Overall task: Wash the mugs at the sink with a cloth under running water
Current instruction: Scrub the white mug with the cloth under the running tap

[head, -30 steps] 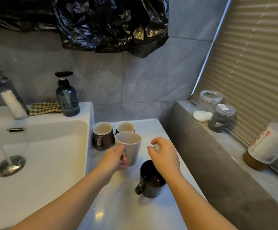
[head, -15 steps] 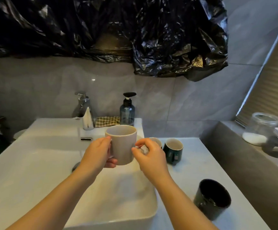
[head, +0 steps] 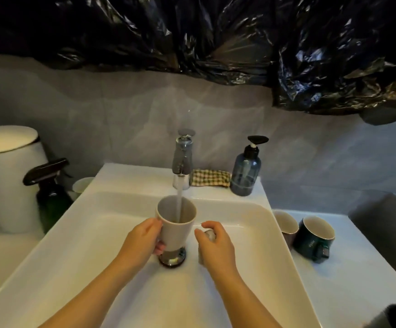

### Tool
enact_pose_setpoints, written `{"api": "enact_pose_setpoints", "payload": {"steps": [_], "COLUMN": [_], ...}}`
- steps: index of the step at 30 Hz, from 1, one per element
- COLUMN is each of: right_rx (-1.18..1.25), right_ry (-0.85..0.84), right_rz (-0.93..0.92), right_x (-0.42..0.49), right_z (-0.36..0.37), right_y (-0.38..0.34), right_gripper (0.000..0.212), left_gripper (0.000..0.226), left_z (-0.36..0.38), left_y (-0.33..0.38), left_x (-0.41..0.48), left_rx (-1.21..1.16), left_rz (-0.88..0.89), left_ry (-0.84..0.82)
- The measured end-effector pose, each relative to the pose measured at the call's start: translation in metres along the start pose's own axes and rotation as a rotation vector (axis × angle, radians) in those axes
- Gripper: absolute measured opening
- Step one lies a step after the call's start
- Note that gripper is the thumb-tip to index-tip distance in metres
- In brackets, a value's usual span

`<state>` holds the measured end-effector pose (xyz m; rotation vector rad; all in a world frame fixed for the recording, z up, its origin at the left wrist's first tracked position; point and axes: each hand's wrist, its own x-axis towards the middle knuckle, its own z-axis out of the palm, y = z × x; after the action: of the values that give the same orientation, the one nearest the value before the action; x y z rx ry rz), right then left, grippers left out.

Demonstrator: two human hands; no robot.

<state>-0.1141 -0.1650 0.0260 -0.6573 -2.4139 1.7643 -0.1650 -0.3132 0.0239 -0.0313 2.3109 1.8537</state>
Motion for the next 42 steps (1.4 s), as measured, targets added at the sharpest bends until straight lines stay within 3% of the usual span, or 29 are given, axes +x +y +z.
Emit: {"api": "enact_pose_setpoints", "payload": {"steps": [8,18,28,37,42], "right_rx": [0.149,0.200,0.232,0.272,0.279], "right_ry": [0.010,0.094,0.115,0.128,0.118], "right_rz": [0.098,0.147,0.161,0.141,0.151], "right_x": [0.037,0.041,0.031,0.025,0.024], "right_z": [0.006,-0.001,-0.014,-0.017,-0.015], "right_y": [0.006,0.007,-0.003,-0.003,-0.003], "right_gripper": [0.030,0.032,0.033,0.031,0.031], "left_gripper": [0.035,0.033,0.043,0.042,0.039], "left_z": [0.012,-0.002,0.002,0.005,-0.002], "left_y": [-0.016,-0.018,-0.016,-0.017,-0.024], "left_x": [0.013,0.011,0.010,0.014,0.016], "left_rx": [-0.115,0.175,-0.129,-0.267,-0.195], "left_rz": [0.020,0.267,-0.043,-0.113,-0.070], "left_ry": [-0.048,-0.139,-0.104,-0.046,-0.032]}}
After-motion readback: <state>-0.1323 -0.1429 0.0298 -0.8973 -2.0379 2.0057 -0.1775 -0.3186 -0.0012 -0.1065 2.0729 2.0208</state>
